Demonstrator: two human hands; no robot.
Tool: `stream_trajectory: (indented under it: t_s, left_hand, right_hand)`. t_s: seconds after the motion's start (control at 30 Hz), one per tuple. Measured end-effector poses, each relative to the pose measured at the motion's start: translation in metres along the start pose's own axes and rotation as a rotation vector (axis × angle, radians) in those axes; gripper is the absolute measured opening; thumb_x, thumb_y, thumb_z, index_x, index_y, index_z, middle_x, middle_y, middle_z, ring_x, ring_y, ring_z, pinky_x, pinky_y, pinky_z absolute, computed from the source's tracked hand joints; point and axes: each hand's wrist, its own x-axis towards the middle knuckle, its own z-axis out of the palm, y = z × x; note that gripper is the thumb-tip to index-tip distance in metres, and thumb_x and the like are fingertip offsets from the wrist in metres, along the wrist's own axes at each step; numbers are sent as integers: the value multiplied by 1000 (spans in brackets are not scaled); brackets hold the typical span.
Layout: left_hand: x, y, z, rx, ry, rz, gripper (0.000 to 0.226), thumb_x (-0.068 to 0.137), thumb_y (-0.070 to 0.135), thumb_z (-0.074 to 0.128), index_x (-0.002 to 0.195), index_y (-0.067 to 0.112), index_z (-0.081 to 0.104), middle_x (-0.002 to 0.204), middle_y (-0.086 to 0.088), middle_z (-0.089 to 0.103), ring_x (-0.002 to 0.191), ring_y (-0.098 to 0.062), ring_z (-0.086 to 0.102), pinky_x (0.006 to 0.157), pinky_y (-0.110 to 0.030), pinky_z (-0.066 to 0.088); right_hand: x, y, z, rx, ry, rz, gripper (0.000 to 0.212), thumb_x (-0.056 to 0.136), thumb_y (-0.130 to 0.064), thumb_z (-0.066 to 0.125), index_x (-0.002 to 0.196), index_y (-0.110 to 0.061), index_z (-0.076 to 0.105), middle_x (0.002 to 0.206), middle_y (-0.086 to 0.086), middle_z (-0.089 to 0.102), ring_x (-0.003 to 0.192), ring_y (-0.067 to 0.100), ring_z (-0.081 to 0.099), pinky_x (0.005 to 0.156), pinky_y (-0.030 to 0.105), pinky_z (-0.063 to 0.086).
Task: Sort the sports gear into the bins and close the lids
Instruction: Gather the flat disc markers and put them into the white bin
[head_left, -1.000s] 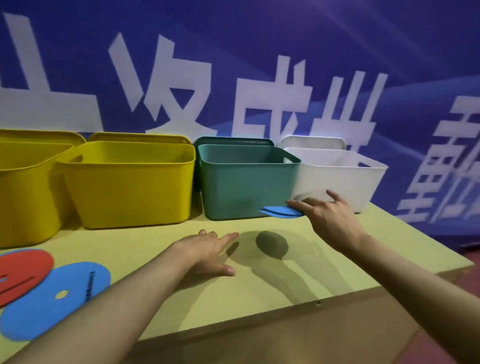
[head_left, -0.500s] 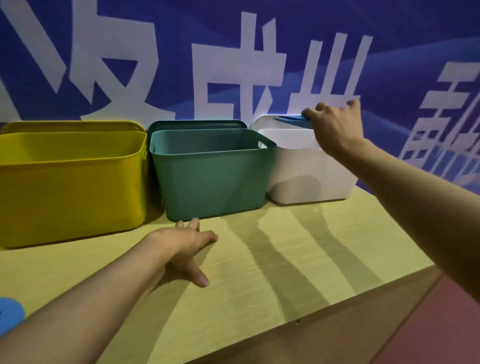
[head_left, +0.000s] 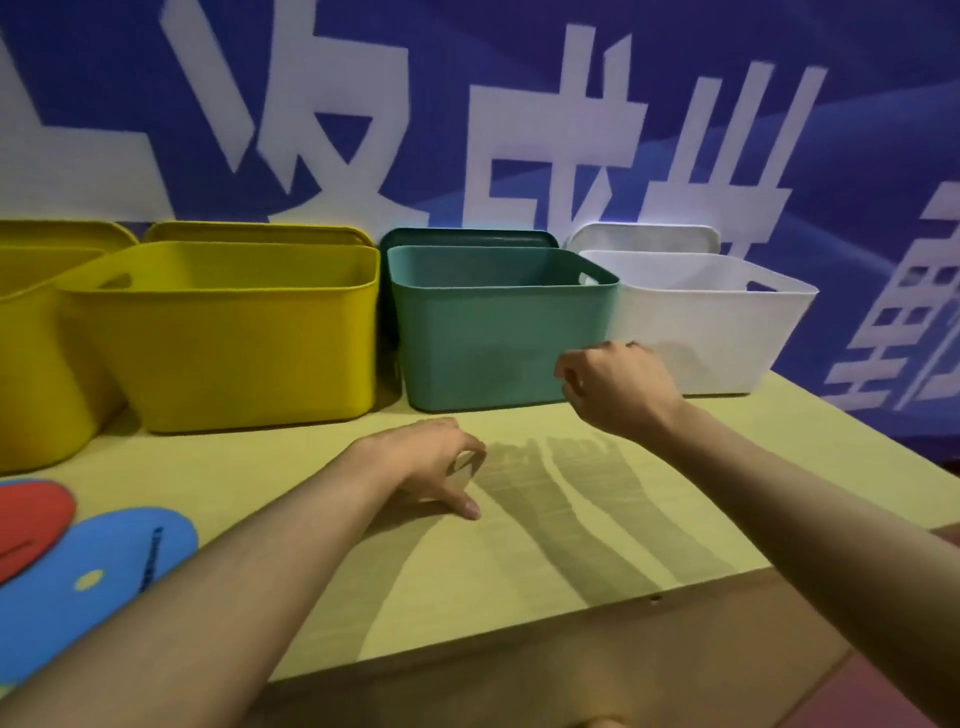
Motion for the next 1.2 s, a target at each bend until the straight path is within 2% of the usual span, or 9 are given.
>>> stream_trajectory:
  t_s: [0.1, 0.23, 0.47, 0.6, 0.73, 0.83, 0.9, 1.07, 1.2]
  left_hand:
    - [-45, -33, 4, -3, 81, -32, 81, 81, 61, 76, 151, 38, 44, 148, 7, 47, 133, -19, 47, 107, -41, 47]
    - [-115, -105, -3, 34, 135, -125, 62, 96, 51, 64, 152, 35, 43, 151, 1, 45, 138, -22, 43, 112, -44, 42]
    - [-245, -226, 9, 60, 135, -380, 63, 98, 52, 58, 154, 29, 40, 149, -5, 45, 139, -28, 42, 113, -39, 37]
    - [-297, -272, 34, 27, 144, -551, 77, 94, 63, 57, 158, 29, 31, 156, -10, 36, 140, -34, 40, 116, -42, 35]
    - [-319, -297, 59, -129, 94, -678, 117, 71, 85, 64, 161, 37, 8, 165, -13, 15, 147, -39, 29, 117, -51, 34]
    - [-311, -299, 60, -246, 45, -699, 151, 44, 97, 68, 158, 43, -15, 170, -12, 1, 154, -39, 18, 120, -55, 29]
    - [-301, -299, 52, -277, -1, -711, 163, 32, 100, 67, 157, 43, -20, 171, -10, 3, 153, -38, 21, 119, -53, 31]
    - [-284, -296, 41, -240, -69, -718, 143, 54, 84, 80, 160, 41, -6, 164, -11, 18, 144, -40, 35, 104, -53, 47]
    - [-280, -290, 43, -195, -69, -690, 143, 49, 86, 79, 159, 44, -2, 162, -12, 14, 145, -42, 32, 107, -56, 45]
  right_hand:
    - [-1, -47, 6, 32, -67, -80, 21, 100, -33, 49, 104, -29, 69, 97, -5, 74, 75, 21, 68, 73, 34, 57]
    - [6, -135, 13, 159, -154, -248, 30, 101, -39, 54, 128, -32, 65, 125, -4, 65, 99, 19, 67, 84, 40, 60]
    - [12, -312, 3, 256, -233, -489, 53, 98, -59, 48, 145, -33, 50, 148, 1, 49, 124, 28, 56, 101, 45, 48]
    - [4, -384, -8, 247, -429, -577, 86, 84, -87, 39, 155, -39, 29, 167, 3, 22, 138, 37, 44, 108, 57, 40]
    - [-7, -410, 3, 176, -632, -585, 107, 73, -100, 28, 160, -41, 11, 171, -1, 10, 151, 37, 25, 113, 75, 18]
    - [-15, -406, 9, 199, -522, -548, 99, 79, -95, 26, 157, -33, 28, 165, -3, 29, 145, 30, 38, 111, 78, 15]
    - [-17, -399, 8, 185, -481, -551, 91, 84, -87, 27, 153, -28, 36, 157, 0, 41, 136, 31, 48, 110, 80, 11]
    - [-22, -366, 4, 159, -444, -568, 53, 102, -48, 24, 133, -18, 54, 134, 7, 61, 118, 31, 63, 119, 73, 9]
    - [-30, -340, 1, 179, -463, -533, 47, 105, -39, 31, 147, -23, 44, 149, 1, 54, 129, 25, 58, 121, 69, 12]
